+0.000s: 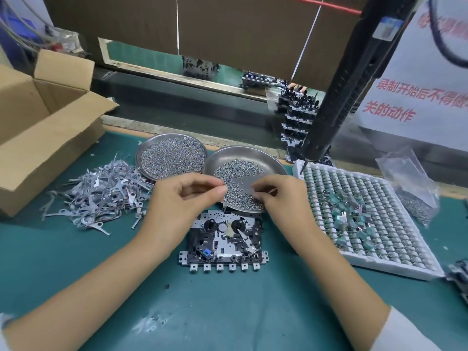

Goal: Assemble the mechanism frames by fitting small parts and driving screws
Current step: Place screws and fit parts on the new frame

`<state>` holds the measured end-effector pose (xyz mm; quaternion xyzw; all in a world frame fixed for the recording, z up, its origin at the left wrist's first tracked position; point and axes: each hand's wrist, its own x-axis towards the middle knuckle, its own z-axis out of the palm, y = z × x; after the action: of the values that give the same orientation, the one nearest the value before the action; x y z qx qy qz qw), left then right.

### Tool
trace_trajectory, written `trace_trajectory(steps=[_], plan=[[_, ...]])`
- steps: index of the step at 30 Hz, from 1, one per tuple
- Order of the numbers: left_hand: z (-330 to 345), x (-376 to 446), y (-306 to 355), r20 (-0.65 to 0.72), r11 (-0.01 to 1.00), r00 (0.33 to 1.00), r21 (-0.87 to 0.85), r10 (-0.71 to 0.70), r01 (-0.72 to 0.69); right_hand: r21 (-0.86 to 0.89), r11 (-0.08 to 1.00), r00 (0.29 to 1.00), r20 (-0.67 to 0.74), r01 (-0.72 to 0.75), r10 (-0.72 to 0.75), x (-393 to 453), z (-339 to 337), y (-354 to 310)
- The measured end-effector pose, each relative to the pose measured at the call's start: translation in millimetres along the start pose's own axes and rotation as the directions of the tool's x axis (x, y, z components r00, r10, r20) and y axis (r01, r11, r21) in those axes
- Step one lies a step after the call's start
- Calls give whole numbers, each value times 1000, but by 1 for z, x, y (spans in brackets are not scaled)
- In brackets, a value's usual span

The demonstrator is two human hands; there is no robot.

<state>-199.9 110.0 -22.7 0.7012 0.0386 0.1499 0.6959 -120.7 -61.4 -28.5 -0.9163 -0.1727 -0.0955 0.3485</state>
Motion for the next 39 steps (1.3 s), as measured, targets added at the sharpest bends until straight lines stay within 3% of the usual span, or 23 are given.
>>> trace_trajectory(steps=[6,24,34,39], plan=[[5,-6,-5,21,1000,1000,-4,0,0,167,985,997,-59,-47,57,-6,-2,2],[13,-11,-12,-2,994,996,58,93,-93,321,945,987,-124,-62,107,-14,-1,-3],[16,-13,-17,-27,989,989,48,144,-143,512,852,989,-30,-112,148,-19,-10,-4],[18,-13,-18,-14,990,991,46,133,-133,510,852,991,3,-119,137,-20,-10,-5]])
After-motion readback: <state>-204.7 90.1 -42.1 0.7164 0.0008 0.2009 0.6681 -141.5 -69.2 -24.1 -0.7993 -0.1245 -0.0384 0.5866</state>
